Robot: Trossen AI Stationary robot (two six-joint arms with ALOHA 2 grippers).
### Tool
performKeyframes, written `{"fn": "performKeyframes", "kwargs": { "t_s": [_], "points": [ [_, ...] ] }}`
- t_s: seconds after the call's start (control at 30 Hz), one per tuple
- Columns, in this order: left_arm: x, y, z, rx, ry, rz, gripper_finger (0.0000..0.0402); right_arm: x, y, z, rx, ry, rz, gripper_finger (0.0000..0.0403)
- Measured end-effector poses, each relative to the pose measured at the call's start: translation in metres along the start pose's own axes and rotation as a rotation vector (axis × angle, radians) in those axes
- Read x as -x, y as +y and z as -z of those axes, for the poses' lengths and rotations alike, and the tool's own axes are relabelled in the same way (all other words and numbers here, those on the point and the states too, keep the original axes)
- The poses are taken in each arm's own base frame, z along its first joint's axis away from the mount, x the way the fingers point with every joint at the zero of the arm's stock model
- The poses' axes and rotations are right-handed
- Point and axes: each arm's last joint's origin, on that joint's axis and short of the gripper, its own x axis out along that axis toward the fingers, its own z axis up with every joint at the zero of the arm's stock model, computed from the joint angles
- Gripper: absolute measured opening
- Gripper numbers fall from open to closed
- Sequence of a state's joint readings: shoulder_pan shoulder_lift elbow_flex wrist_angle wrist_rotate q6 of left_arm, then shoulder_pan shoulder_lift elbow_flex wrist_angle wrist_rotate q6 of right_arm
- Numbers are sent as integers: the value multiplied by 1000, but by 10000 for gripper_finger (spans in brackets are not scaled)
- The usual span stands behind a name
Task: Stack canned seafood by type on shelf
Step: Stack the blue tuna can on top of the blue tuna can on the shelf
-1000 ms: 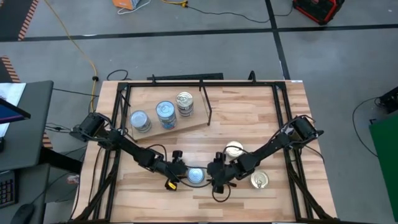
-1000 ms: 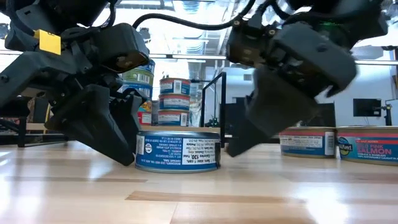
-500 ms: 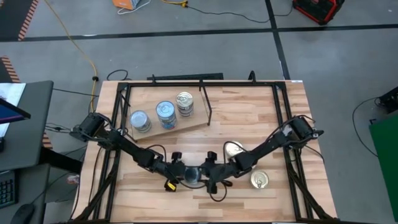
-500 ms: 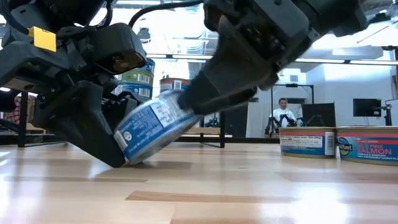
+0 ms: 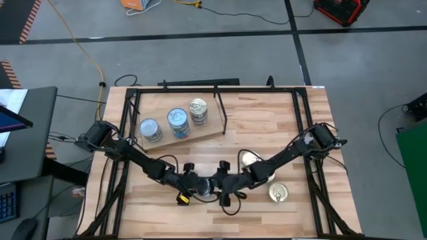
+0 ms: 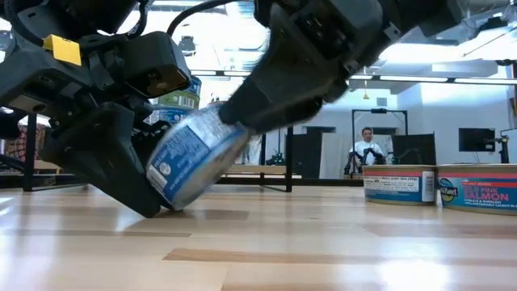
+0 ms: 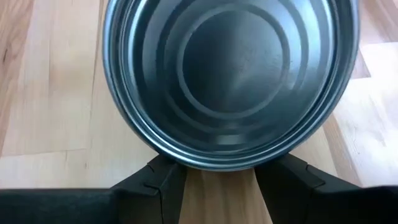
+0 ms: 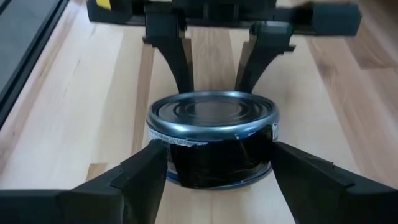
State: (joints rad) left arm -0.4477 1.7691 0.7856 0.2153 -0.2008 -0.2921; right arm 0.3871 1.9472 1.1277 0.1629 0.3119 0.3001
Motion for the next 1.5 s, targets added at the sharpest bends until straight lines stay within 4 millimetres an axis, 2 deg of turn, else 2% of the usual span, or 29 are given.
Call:
{"fn": "performKeyframes", "kwargs": {
  "t_s": [0.33,1.23,1.5],
  "points": [
    [13,-1,-10,17,79,-3,172,0,2,-14,32,-38,-5,306],
    [12,1,-15,-31,29,-62,172,-2,-9,-24,-4,-97,9,306],
    [12,0,-15,-2,39,-26,172,-3,-10,-24,-7,-92,9,306]
  ]
}}
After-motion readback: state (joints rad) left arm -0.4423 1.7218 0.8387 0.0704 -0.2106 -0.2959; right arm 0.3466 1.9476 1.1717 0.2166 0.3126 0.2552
